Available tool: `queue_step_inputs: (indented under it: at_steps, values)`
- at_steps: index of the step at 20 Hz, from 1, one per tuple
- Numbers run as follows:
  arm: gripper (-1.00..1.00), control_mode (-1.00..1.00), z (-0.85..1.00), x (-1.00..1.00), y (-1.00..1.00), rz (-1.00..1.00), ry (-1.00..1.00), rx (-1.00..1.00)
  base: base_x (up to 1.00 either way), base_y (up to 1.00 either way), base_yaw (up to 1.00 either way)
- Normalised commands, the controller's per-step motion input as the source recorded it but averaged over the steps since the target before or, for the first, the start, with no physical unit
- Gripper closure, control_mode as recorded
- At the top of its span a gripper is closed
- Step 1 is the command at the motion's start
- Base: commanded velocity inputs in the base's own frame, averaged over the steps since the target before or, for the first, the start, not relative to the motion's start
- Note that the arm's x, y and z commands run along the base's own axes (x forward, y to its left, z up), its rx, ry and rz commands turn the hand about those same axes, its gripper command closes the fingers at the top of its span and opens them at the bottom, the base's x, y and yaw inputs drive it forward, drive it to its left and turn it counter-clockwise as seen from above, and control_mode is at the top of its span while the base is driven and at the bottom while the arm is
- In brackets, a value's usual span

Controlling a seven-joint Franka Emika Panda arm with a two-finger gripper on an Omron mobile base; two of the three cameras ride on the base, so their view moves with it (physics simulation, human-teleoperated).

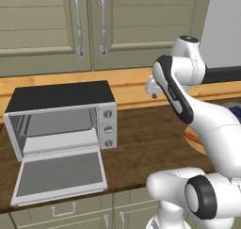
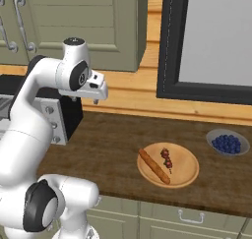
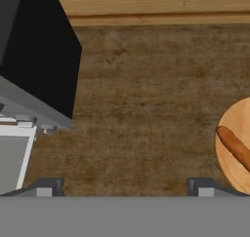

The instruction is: Pick up the kebab skewer and baguette bread, and place them inside the toaster oven. Close the toaster oven door and start by setting the timer.

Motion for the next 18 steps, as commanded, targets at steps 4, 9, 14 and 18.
queue_step_inputs:
  at_steps: [4,9,14,18]
  values:
    - [-1.0,-1.0,-0.23,-0.84,0.2,0.08,0.0,-0.02,0.0,0.0,0.0]
    - [-1.0,-1.0,-0.44,-0.54,0.94,0.12,0.0,-0.09,0.0,0.0,0.0]
    - [-1.0,-1.0,-0.12,-0.54,1.0,0.18,-0.17,-0.19,0.0,0.0,0.0]
    - [-1.0,-1.0,-0.21,-0.16,1.0,0.19,-0.19,-0.22,0.0,0.0,0.0]
